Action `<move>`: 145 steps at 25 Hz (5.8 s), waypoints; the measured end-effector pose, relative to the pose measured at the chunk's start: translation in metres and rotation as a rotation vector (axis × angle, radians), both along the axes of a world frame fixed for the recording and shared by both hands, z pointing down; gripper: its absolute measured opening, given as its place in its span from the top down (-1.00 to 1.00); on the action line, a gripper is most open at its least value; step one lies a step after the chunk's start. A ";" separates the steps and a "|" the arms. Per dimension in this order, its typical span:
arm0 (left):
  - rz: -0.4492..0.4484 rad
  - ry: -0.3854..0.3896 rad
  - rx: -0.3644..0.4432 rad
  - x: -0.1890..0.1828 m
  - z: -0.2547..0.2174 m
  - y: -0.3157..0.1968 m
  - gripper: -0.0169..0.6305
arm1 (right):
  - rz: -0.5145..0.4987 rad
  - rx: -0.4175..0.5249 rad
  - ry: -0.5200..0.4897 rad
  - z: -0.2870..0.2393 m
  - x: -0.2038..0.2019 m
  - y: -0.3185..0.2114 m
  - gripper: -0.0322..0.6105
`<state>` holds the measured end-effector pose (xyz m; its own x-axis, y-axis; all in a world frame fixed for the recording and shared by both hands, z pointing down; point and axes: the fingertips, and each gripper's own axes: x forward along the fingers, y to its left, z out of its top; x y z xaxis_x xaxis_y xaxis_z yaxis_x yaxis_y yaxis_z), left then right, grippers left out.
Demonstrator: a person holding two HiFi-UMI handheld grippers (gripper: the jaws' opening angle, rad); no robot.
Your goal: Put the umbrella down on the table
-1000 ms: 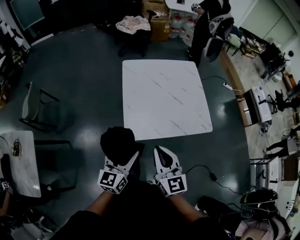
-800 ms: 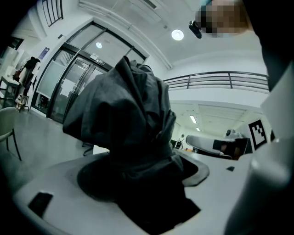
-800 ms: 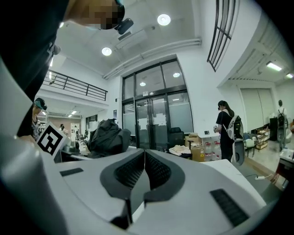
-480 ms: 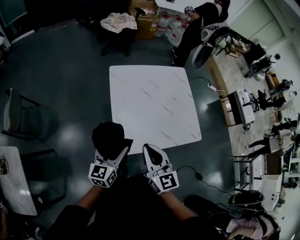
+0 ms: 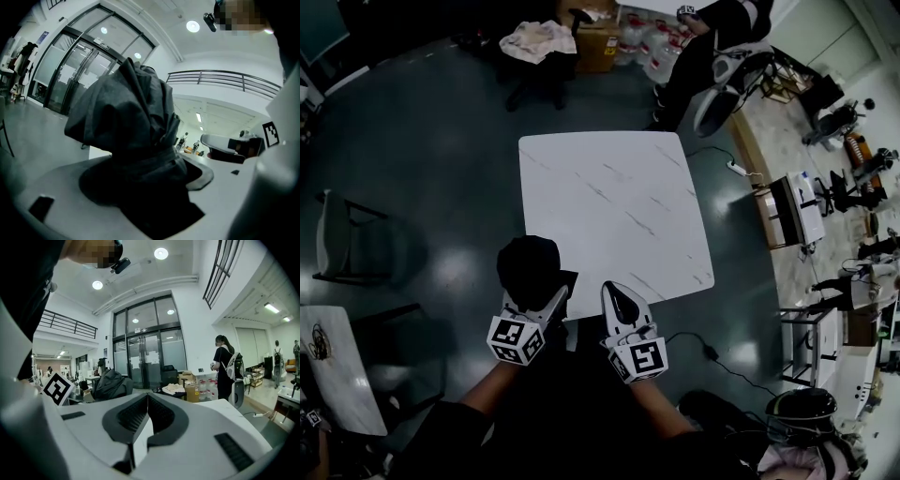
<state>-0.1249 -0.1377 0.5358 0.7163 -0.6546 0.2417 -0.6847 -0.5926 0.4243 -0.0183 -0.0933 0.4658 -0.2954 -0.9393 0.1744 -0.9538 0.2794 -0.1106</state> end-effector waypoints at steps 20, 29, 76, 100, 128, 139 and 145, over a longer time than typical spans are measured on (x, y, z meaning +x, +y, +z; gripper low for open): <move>-0.071 -0.152 -0.262 0.124 0.101 -0.123 -0.18 | -0.153 -0.148 -0.183 0.070 0.101 -0.148 0.84; -0.070 -0.256 -0.363 0.160 0.167 -0.164 -0.18 | -0.194 -0.139 -0.124 0.096 0.136 -0.189 0.84; -0.031 -0.281 -0.552 0.166 0.227 -0.152 -0.19 | -0.188 -0.222 -0.115 0.127 0.144 -0.165 0.85; 0.023 -0.003 0.042 0.043 -0.046 0.000 0.70 | -0.164 -0.047 -0.030 -0.012 -0.021 -0.028 0.85; 0.001 -0.119 0.241 0.146 -0.094 0.205 0.89 | -0.048 0.026 0.047 -0.026 0.069 0.164 0.85; -0.024 -0.151 0.256 0.186 -0.082 0.275 0.89 | -0.068 0.045 0.047 -0.016 0.110 0.231 0.85; -0.058 -0.158 0.279 0.182 -0.089 0.285 0.89 | -0.129 0.080 0.062 -0.024 0.099 0.241 0.85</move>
